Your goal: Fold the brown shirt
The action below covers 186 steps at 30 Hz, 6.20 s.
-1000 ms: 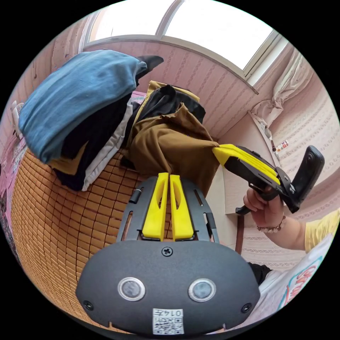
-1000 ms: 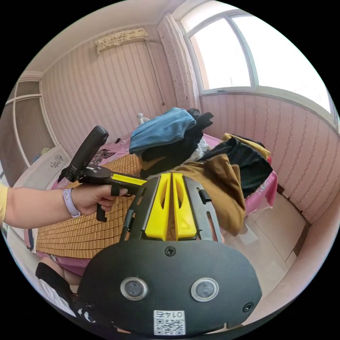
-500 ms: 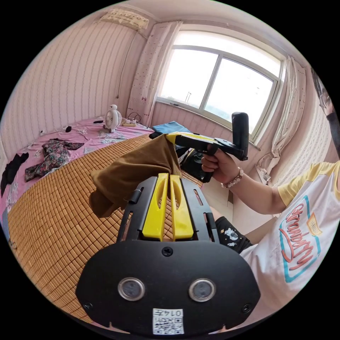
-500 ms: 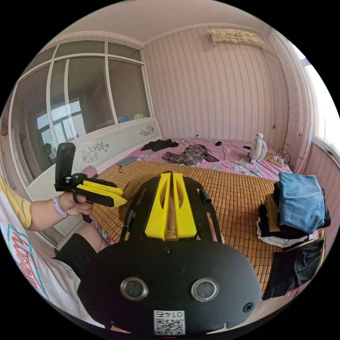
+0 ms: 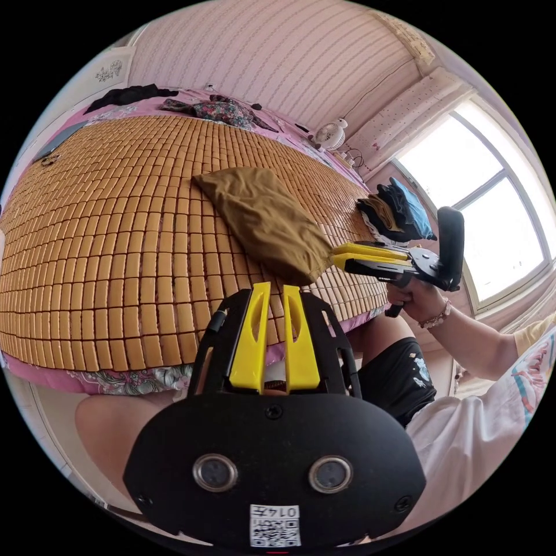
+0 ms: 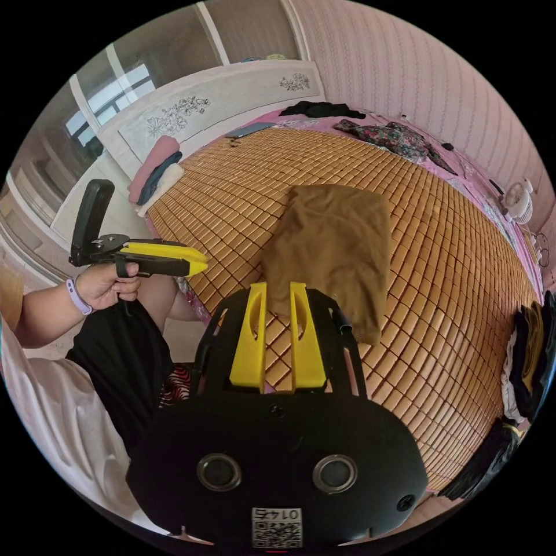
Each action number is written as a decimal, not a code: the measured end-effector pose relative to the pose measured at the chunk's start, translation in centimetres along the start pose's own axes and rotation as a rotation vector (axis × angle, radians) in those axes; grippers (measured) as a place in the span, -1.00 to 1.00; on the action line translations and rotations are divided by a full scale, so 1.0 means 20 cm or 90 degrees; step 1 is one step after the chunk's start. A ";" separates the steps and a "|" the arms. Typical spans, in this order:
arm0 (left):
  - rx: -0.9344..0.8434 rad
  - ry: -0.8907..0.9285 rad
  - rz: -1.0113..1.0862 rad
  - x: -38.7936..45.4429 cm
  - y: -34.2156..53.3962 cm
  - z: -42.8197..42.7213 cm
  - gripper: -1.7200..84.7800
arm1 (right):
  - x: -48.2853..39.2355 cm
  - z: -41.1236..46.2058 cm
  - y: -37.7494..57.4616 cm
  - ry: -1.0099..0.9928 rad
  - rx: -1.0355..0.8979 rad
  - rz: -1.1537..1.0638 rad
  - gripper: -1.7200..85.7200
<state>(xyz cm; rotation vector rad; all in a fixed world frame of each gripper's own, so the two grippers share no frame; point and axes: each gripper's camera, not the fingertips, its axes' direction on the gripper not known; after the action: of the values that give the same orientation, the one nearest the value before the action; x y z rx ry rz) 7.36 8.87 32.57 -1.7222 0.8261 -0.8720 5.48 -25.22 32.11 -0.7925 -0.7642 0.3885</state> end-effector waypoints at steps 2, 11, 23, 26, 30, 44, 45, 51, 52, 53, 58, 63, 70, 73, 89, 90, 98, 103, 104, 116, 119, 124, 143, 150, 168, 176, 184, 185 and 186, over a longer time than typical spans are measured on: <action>-0.010 0.003 -0.002 -0.04 -0.03 0.04 -0.86 | -0.02 0.08 -0.06 -0.013 -0.015 -0.033 -0.82; -0.005 0.011 -0.003 -0.12 -0.17 0.06 -0.81 | 0.17 0.37 -0.30 0.079 -0.128 -0.102 -0.84; 0.044 -0.095 -0.012 -0.15 -0.27 -0.07 -0.70 | 0.92 -0.14 -0.56 -0.545 0.310 0.229 -0.93; -0.022 -0.109 -0.012 -0.16 -0.33 -0.01 -0.78 | 1.05 -0.25 -0.49 -0.511 0.392 0.279 -0.93; -0.053 -0.108 -0.019 -0.18 -0.35 -0.01 -0.87 | 1.28 -0.33 -0.25 -0.272 0.398 0.403 -0.90; 0.005 -0.115 -0.014 -0.10 -0.32 -0.38 -0.88 | 1.29 -0.05 -0.35 0.128 0.074 0.350 -0.73; 0.006 -0.116 -0.018 -0.10 -0.31 -0.39 -0.87 | 1.27 -0.02 -0.40 0.136 0.064 0.322 -0.75; -0.010 -0.102 -0.049 -0.07 -0.25 -0.45 -0.83 | 1.24 0.10 -0.51 0.240 -0.014 0.324 -0.88; -0.013 -0.102 -0.047 -0.05 -0.24 -0.44 -0.85 | 1.24 0.10 -0.50 0.234 -0.014 0.324 -0.89; -0.024 -0.095 -0.048 -0.03 -0.24 -0.43 -0.87 | 1.23 0.08 -0.49 0.220 -0.011 0.324 -0.92; -0.042 -0.084 -0.053 0.01 -0.20 -0.47 -0.96 | 1.22 -0.08 -0.37 0.112 0.028 0.345 -0.93; -0.011 -0.054 -0.023 0.12 -0.14 -0.67 -0.97 | 1.19 -0.42 -0.16 -0.067 0.170 0.387 -0.94; 0.203 -0.048 0.045 0.38 -0.12 -1.41 -0.98 | 1.04 -0.91 0.06 -0.220 0.394 0.397 -0.95; 0.288 -0.055 0.089 0.49 -0.14 -1.79 -0.98 | 0.90 -1.16 0.05 -0.230 0.452 0.341 -0.95; 0.688 -0.178 0.286 1.41 0.28 -3.45 -0.98 | -0.21 -2.37 0.01 -0.059 0.725 0.058 -0.95; 0.704 -0.179 0.291 1.44 0.31 -3.48 -0.98 | -0.28 -2.44 0.06 -0.063 0.761 0.026 -0.95; 0.787 -0.150 0.310 1.64 0.56 -3.78 -0.98 | -0.74 -2.74 0.30 0.078 0.832 -0.170 -0.95; 0.927 -0.123 0.356 1.79 0.72 -4.00 -0.98 | -0.99 -2.95 0.39 0.100 0.894 -0.269 -0.95; 0.955 -0.123 0.369 1.82 0.73 -4.05 -0.98 | -1.03 -3.00 0.39 0.118 0.900 -0.284 -0.95; 0.592 -0.259 0.157 1.36 -0.31 -3.52 -0.98 | -0.32 -2.34 -0.47 0.023 0.553 -0.006 -0.95; 0.500 -0.255 0.100 1.21 -0.57 -3.31 -0.98 | -0.07 -2.17 -0.70 -0.005 0.458 0.091 -0.95; 0.608 -0.339 0.170 1.37 -0.83 -3.47 -0.98 | -0.03 -2.55 -0.83 -0.074 0.661 0.045 -0.95; 0.201 -0.147 0.027 0.22 -0.45 -1.96 -0.97 | 0.54 -0.75 -0.11 -0.085 0.270 0.311 -0.94; 0.008 -0.124 -0.090 -0.13 -0.20 -1.47 -0.96 | 0.66 -0.30 0.05 -0.073 0.050 0.443 -0.93; -0.124 -0.188 -0.182 -0.57 -0.32 -1.11 -0.84 | 0.78 -0.04 -0.12 0.094 -0.062 0.472 -0.92; -0.150 -0.187 -0.209 -0.68 -0.34 -1.10 -0.97 | 0.78 -0.04 -0.11 0.074 -0.090 0.423 -0.94; -0.162 -0.194 -0.161 -0.67 -0.17 -1.10 -0.97 | 0.74 -0.12 -0.02 0.068 -0.108 0.409 -0.90; -0.150 -0.204 -0.152 -0.67 -0.15 -1.10 -0.95 | 0.74 -0.13 0.00 0.068 -0.103 0.412 -0.89; -0.145 -0.209 -0.148 -0.67 -0.14 -1.11 -0.94 | 0.75 -0.15 0.02 0.066 -0.094 0.416 -0.88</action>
<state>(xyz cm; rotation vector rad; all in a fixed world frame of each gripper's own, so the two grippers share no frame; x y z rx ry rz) -17.96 10.69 38.32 -2.1229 0.5262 -0.6356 17.74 -17.79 37.41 -1.1899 -0.4218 0.8743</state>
